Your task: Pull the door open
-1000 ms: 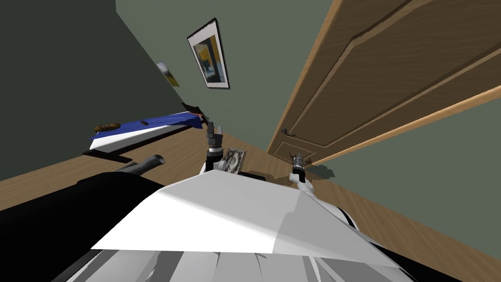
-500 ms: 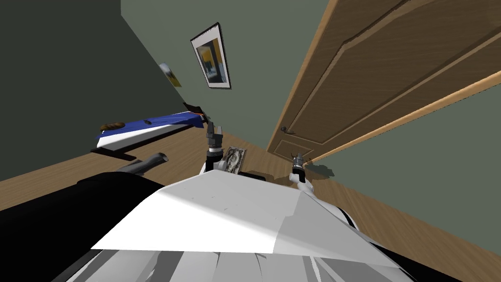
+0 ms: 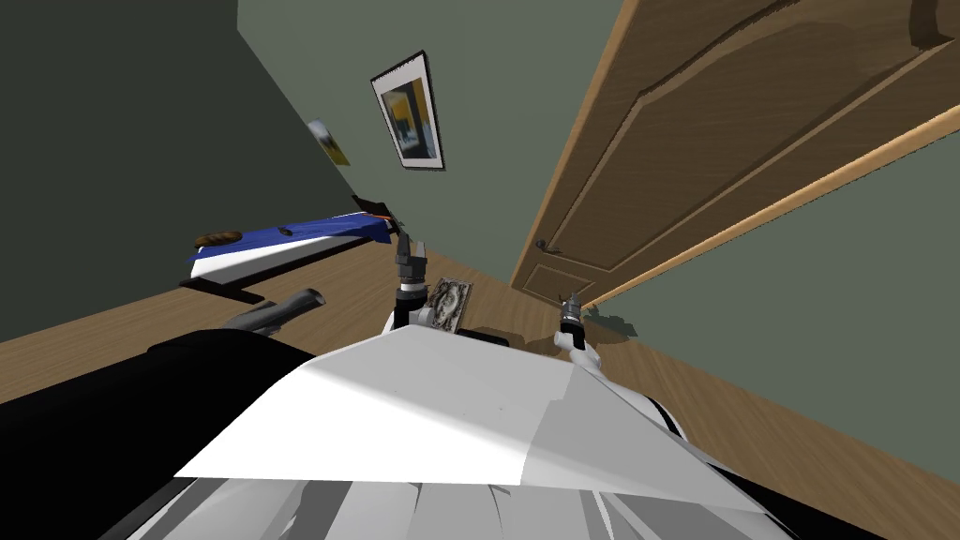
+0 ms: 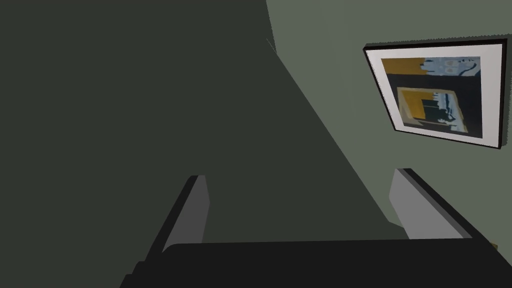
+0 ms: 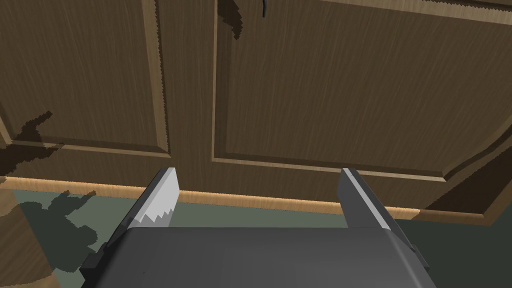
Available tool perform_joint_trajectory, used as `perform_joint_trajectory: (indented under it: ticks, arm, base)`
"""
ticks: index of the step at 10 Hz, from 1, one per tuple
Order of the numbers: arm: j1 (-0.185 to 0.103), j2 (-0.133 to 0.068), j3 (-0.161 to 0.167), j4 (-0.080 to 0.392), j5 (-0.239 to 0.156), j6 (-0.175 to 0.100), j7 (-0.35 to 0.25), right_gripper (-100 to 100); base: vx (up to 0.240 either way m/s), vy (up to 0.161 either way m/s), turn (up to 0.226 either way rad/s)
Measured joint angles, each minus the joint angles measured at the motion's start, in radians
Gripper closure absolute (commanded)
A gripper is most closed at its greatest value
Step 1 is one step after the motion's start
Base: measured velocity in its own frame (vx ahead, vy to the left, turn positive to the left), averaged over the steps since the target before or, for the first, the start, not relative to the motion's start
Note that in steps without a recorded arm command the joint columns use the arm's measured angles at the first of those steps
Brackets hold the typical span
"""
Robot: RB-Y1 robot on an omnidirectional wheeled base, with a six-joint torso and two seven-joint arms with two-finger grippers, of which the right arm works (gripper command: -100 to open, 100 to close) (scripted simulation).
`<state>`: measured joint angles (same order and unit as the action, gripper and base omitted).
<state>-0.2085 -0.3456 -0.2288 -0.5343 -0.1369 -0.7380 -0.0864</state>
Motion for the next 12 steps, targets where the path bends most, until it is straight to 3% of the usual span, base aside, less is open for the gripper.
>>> perform_joint_trajectory:
  ticks: [12]
  arm:
    - [-0.013, 0.003, -0.016, -0.010, -0.009, 0.006, 0.044, -100]
  base:
    - [-0.072, -0.199, -0.019]
